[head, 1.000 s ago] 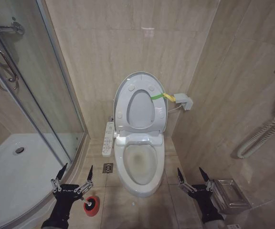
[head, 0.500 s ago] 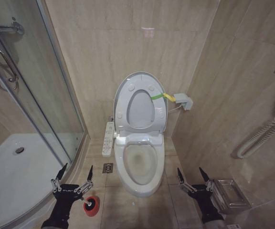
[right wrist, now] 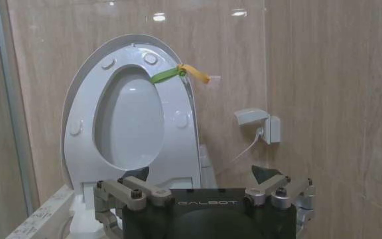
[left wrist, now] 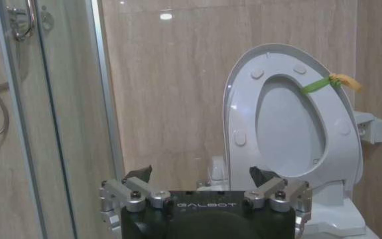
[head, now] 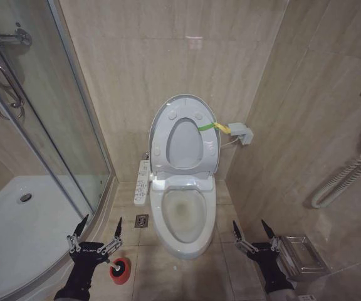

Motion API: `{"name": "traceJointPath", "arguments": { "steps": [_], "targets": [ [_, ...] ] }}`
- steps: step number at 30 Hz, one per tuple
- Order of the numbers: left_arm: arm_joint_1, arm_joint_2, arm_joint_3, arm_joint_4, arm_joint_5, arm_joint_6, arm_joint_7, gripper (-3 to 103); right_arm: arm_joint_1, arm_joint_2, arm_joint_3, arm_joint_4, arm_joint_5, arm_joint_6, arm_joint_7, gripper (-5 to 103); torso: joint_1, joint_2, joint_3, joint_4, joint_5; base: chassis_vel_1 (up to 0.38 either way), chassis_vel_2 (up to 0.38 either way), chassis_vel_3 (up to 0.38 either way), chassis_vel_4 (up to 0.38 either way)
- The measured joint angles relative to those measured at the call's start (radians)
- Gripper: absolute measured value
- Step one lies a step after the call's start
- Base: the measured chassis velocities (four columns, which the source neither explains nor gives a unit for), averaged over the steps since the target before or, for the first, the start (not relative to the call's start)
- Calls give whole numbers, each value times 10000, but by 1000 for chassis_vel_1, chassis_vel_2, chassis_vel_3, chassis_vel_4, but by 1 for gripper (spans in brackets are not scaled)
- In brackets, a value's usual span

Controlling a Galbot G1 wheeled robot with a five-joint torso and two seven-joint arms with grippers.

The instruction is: Open the toilet lid, clean the toilet bowl with a toilet brush, close the toilet lid, and flush.

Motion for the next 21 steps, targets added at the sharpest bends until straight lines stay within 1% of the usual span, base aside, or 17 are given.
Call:
{"name": "traceJointPath", "arguments": {
  "steps": [21],
  "targets": [
    [0, 0, 0, 0, 0, 0, -1, 99, 0, 0, 0, 0, 1, 0, 0, 100, 0, 0, 0, 0, 0, 0, 0, 0, 0]
  ]
}}
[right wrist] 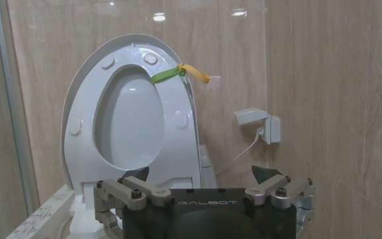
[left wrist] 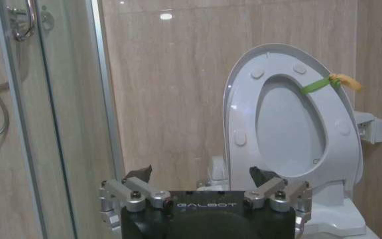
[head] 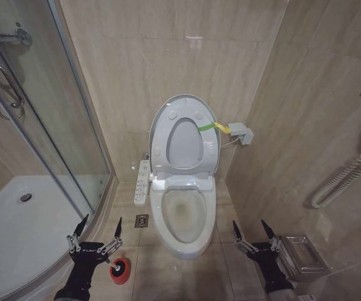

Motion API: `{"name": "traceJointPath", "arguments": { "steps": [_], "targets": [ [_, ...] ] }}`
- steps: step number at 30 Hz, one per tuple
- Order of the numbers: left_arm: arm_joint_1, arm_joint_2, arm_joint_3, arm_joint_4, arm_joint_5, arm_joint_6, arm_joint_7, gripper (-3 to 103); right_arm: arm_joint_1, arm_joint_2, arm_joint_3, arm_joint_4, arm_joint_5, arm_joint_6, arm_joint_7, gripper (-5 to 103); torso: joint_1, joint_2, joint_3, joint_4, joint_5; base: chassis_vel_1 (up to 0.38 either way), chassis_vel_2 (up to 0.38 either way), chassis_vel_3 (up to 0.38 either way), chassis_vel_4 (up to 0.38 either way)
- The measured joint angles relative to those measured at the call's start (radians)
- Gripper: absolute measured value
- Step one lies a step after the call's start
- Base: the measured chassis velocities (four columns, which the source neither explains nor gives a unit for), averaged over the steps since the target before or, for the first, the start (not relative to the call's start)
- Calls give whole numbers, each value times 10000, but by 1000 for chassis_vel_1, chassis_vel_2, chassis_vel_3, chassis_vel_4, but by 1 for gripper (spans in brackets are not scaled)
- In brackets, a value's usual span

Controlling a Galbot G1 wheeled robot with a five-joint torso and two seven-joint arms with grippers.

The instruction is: Open the toilet lid, clean the toilet bowl with a toilet brush, close the toilet lid, and flush.

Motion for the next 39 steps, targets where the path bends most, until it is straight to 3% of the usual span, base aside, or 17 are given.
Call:
{"name": "traceJointPath", "arguments": {
  "steps": [39],
  "targets": [
    [0, 0, 0, 0, 0, 0, 1, 99, 0, 0, 0, 0, -1, 0, 0, 100, 0, 0, 0, 0, 0, 0, 0, 0, 0]
  ]
}}
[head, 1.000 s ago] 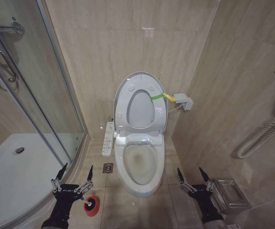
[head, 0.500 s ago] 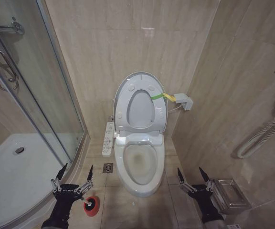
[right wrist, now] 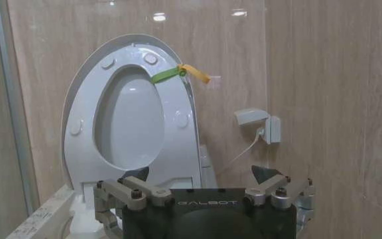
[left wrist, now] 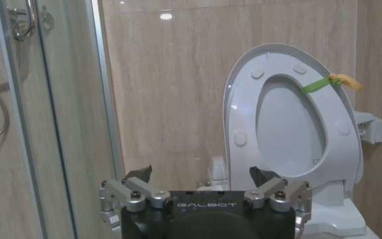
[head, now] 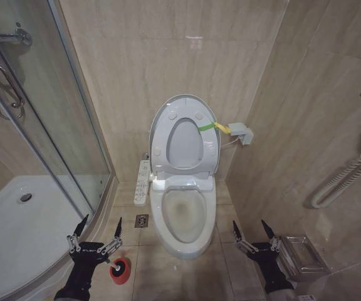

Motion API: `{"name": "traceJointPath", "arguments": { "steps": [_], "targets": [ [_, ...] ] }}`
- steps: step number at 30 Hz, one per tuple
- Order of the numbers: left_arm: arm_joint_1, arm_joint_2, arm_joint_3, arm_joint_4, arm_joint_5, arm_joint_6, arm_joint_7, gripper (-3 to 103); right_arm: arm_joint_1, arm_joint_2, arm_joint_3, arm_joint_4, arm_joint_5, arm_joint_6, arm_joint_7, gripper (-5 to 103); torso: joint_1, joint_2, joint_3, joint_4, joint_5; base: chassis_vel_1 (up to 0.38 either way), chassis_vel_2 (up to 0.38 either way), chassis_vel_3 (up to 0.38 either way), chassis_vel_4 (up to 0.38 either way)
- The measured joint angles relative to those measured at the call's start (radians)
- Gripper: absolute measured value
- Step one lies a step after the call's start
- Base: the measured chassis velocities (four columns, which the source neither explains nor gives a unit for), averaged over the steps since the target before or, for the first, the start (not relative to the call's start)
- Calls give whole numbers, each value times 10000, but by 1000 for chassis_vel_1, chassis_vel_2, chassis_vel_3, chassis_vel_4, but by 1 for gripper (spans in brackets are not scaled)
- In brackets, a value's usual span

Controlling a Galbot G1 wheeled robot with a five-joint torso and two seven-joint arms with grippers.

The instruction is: Open the toilet lid, clean the toilet bowl with a toilet brush, close the toilet lid, and flush.

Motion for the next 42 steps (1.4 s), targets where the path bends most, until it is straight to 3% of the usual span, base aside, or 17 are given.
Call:
{"name": "traceJointPath", "arguments": {
  "steps": [21, 24, 27, 28, 32, 33, 37, 39, 42],
  "targets": [
    [0, 0, 0, 0, 0, 0, 0, 99, 62, 0, -5, -9, 0, -56, -1, 100, 0, 0, 0, 0, 0, 0, 0, 0, 0],
    [0, 0, 0, 0, 0, 0, 0, 99, 406, -4, -46, -145, 0, -454, -1, 100, 0, 0, 0, -3, -2, 0, 0, 0, 0],
    [0, 0, -1, 0, 0, 0, 0, 99, 1323, -19, -166, -499, -29, -1495, -10, 100, 0, 0, 0, 0, -1, 0, 0, 0, 0],
    [0, 0, -1, 0, 0, 0, 0, 99, 1323, -19, -166, -499, -29, -1495, -10, 100, 0, 0, 0, 0, -1, 0, 0, 0, 0],
    [0, 0, -1, 0, 0, 0, 0, 99, 2689, -41, -345, -1027, -97, -3050, -35, 100, 0, 0, 0, 1, 0, 0, 0, 0, 0],
    [0, 0, -1, 0, 0, 0, 0, 99, 2689, -41, -345, -1027, -97, -3050, -35, 100, 0, 0, 0, 1, 0, 0, 0, 0, 0],
    [0, -1, 0, 0, 0, 0, 0, 99, 3900, -64, -503, -1487, -154, -4433, -54, 100, 1, 0, 1, 1, -1, 0, 0, 0, 0],
    [1, -1, 0, 0, 0, 0, 0, 99, 4102, -68, -529, -1566, -164, -4665, -58, 100, 1, -1, 1, 1, 0, 0, 0, 0, 0],
    [0, 0, -1, 0, 0, 0, 0, 99, 4996, -83, -646, -1912, -206, -5670, -73, 100, 1, -1, 1, 3, 0, 0, 0, 0, 0]
  ]
}}
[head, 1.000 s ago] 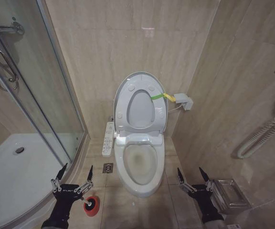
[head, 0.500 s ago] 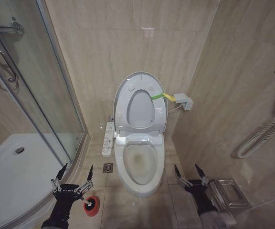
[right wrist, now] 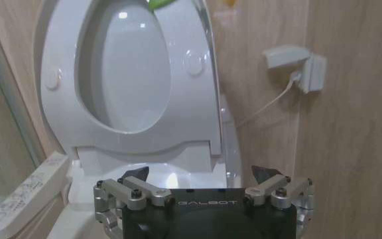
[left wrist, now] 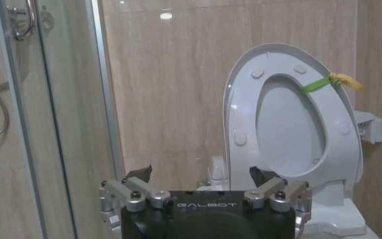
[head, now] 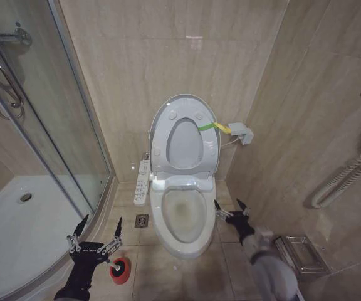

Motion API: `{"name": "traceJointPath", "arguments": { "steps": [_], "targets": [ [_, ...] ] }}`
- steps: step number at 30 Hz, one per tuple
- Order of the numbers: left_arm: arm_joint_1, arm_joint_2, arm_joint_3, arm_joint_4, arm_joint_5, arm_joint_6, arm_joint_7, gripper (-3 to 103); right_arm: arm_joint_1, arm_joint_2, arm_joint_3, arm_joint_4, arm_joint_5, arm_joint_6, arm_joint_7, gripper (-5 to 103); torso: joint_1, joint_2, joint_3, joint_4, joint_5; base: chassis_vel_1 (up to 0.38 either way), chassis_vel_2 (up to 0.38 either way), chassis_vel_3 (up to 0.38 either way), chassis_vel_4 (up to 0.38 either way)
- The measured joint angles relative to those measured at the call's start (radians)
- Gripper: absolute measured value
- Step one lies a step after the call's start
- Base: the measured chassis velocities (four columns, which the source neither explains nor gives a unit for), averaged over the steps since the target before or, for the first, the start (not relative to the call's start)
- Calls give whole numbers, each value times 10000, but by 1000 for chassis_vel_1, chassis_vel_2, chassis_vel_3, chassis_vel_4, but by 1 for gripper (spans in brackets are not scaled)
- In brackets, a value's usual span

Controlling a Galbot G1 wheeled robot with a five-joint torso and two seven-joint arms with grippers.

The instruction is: Open the toilet lid, clean the toilet bowl with a toilet brush, close the toilet lid, and flush.

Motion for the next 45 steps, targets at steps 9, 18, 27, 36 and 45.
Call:
{"name": "traceJointPath", "arguments": {
  "steps": [9, 18, 27, 36, 45],
  "targets": [
    [3, 0, 0, 0, 0, 1, 1, 99, -1083, -561, 988, 1663, 1387, 1241, 226, 100, -1, -1, -2, -9, 1, 0, 0, 0, 0],
    [1, 0, 0, 0, 0, 0, 1, 99, -843, -572, 537, 1547, 1373, 1447, 226, 100, -1, 1, -1, -2, 0, 0, 0, 0, 0],
    [1, 1, 0, 0, 0, 0, 1, 99, 249, -558, 243, 601, 1029, 1538, 433, 100, -1, 0, 0, -1, 0, 0, 0, 0, 0],
    [1, 1, 0, 0, 0, 0, 0, 99, 510, -648, 354, 303, 986, 1668, 448, 100, -1, 0, -1, -3, 0, 0, 0, 0, 0],
    [1, 0, -1, 0, 0, 0, 0, 99, 603, -762, 381, 261, 983, 1658, 483, 100, -3, 1, -2, -3, 0, -6, 5, 2, -4]
  ]
}}
